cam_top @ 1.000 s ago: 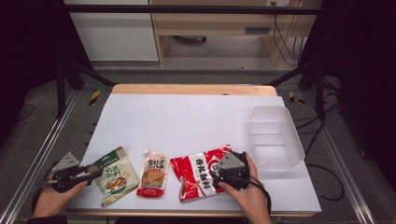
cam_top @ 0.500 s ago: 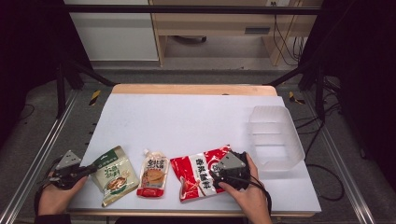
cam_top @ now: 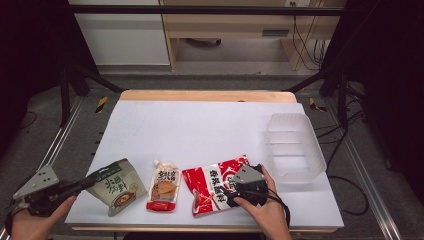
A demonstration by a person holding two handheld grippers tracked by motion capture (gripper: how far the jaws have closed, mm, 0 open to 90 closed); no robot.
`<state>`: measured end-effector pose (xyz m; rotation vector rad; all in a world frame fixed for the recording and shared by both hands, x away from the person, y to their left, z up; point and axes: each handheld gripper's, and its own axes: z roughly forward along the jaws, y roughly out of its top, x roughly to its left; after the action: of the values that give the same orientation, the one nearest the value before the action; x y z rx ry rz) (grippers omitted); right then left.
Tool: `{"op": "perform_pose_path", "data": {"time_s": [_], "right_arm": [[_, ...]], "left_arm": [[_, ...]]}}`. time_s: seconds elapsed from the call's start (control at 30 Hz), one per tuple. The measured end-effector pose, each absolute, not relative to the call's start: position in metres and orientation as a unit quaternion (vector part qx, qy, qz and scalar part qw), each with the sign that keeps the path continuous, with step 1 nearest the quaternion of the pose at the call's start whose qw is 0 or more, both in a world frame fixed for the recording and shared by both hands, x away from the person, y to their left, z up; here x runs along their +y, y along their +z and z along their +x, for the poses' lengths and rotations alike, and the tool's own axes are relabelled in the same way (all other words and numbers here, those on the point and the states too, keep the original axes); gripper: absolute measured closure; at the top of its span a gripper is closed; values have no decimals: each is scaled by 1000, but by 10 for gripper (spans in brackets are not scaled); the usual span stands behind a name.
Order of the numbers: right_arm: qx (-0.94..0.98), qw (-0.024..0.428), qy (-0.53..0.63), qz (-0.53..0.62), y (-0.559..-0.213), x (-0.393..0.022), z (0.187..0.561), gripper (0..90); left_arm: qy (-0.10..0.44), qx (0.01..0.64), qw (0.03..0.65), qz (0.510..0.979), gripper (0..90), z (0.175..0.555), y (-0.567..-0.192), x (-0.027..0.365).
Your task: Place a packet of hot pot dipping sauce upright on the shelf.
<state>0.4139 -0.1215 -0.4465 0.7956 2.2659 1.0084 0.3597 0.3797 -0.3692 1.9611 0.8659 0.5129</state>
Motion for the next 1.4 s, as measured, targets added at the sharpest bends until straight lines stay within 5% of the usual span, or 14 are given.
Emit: {"op": "perform_pose_path", "data": {"time_s": [0.67,1.0,1.4], "right_arm": [[842,248,349,328,-438,-125,416,134],[882,216,311,282,-385,-108,424,55],[922,201,269,191,-337,-87,440,120]], "left_arm": [[242,308,471,790,900,385,-325,363],[251,266,470,803,900,406,-297,326],[220,208,471,829,900,431,-264,271]]}}
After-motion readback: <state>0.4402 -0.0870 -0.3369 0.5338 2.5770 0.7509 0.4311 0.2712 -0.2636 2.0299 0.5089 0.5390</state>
